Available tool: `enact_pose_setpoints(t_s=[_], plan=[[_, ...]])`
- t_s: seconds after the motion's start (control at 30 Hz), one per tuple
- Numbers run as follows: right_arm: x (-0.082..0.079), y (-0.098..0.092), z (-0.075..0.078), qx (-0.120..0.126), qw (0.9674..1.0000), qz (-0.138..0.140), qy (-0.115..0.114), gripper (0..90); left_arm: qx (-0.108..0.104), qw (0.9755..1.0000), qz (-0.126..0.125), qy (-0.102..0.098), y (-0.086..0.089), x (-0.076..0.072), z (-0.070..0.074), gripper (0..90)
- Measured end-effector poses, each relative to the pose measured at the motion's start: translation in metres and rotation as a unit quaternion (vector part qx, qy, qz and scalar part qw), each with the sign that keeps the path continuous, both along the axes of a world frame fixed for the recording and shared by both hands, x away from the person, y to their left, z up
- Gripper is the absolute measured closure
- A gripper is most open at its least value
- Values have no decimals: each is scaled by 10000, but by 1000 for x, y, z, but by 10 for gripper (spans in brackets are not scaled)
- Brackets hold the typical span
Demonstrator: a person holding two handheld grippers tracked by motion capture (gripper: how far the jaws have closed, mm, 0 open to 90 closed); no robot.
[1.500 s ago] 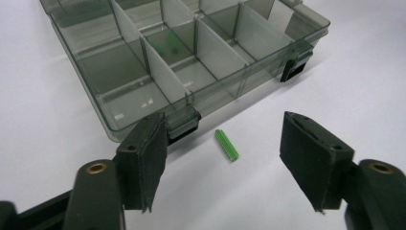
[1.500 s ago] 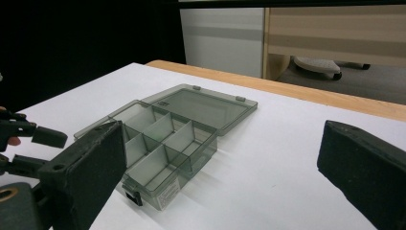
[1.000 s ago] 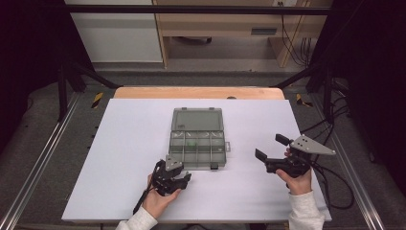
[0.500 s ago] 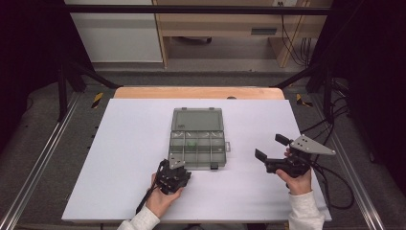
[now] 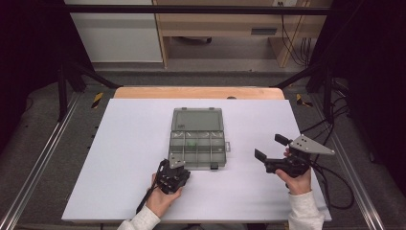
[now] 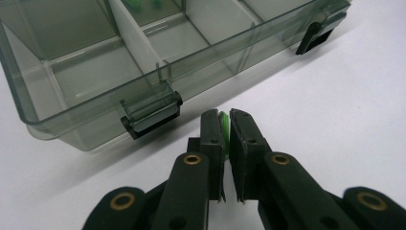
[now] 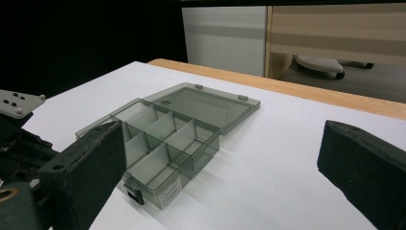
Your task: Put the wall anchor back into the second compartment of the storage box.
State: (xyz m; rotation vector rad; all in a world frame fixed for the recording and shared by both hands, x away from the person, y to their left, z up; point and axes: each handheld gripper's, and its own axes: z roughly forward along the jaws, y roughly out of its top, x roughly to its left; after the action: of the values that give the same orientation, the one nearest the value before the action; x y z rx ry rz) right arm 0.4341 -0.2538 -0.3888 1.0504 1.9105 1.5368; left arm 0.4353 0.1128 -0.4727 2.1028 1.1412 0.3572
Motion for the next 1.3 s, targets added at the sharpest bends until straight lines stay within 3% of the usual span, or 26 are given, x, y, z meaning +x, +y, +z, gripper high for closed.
enact_pose_setpoints(t_s=[0.23,0.67,1.07,1.3], plan=[[0,0,0,-6,10000,0,12,32,-92,9999,-95,-92,2,-5,8,840],[0,1,-1,-12,10000,-4,20,31,-276,9984,-326,-358,7,-19,39,841],[1,2,-2,-20,10000,-39,46,30,-444,9969,-286,-589,14,-16,62,841],[1,1,-2,-32,10000,-32,46,30,-595,9954,-214,-715,17,-6,76,841]])
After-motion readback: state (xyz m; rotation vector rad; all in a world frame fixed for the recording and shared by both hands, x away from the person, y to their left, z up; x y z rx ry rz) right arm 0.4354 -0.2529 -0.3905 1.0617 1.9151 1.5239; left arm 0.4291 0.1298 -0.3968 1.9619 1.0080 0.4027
